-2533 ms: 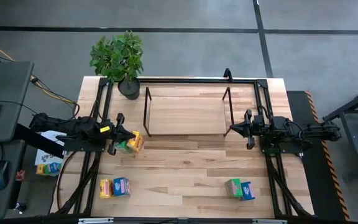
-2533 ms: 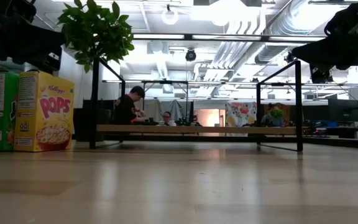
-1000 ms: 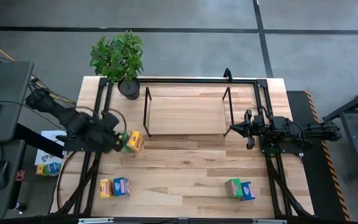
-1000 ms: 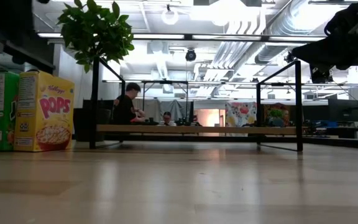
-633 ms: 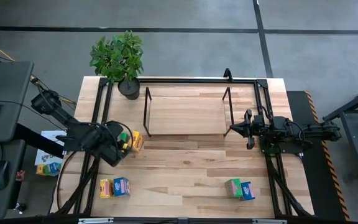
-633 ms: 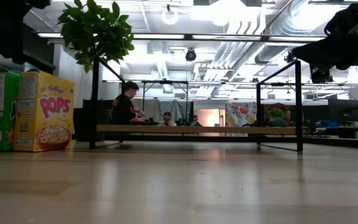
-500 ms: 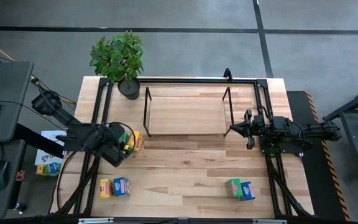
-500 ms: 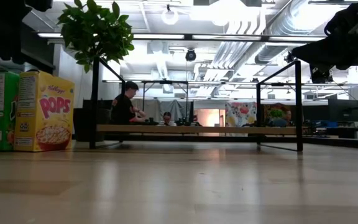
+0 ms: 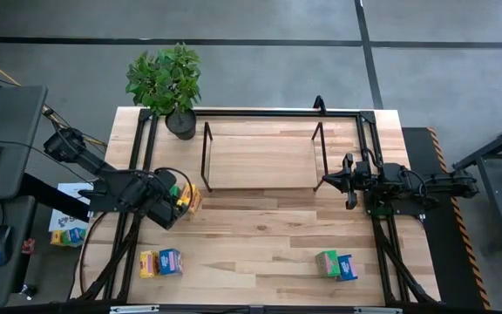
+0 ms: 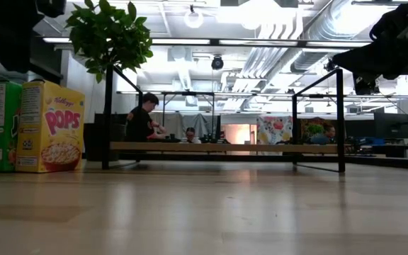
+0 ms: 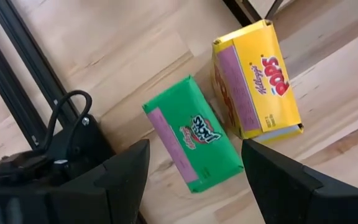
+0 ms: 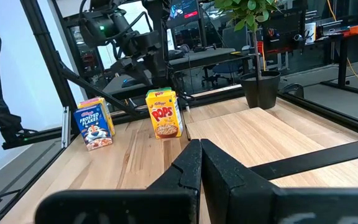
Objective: Stack cereal on shelf
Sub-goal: Put the top green cereal box on the shelf
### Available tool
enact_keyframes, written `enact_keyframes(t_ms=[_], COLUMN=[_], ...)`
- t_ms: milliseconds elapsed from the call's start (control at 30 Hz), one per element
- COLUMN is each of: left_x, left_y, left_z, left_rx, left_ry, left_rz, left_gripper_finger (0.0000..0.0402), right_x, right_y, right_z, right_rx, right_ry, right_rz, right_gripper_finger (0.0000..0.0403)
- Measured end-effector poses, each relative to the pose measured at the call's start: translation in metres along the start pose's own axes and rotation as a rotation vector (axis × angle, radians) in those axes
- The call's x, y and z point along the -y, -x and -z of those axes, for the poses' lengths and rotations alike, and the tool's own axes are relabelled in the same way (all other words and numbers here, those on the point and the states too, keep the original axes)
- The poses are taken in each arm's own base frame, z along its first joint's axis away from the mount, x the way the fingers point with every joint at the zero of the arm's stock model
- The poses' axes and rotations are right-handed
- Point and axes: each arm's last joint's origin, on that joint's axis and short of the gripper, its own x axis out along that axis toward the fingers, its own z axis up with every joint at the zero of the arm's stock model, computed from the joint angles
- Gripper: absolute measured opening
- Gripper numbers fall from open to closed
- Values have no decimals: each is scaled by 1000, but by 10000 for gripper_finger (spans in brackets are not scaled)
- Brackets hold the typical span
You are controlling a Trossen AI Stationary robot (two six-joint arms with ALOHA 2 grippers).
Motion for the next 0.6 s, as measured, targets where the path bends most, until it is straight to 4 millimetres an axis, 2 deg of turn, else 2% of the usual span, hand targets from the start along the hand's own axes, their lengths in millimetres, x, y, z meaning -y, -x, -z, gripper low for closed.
enact_keyframes(t_ms=[167,367,600], left_x=[0,0,1], left_y=[-1,-1,-1], left_z=[-3,-4,-2], left_rx=[31,70,-18], left_ry=[7,12,19], left_rz=[-7,-8,12], left_gripper_finger=[249,278,285], right_x=[0,0,0], right_y=[0,0,0], right_z=[0,0,0], right_rx=[0,0,0], right_ry=[0,0,0], right_rz=[0,0,0], right_gripper_finger=[0,0,0])
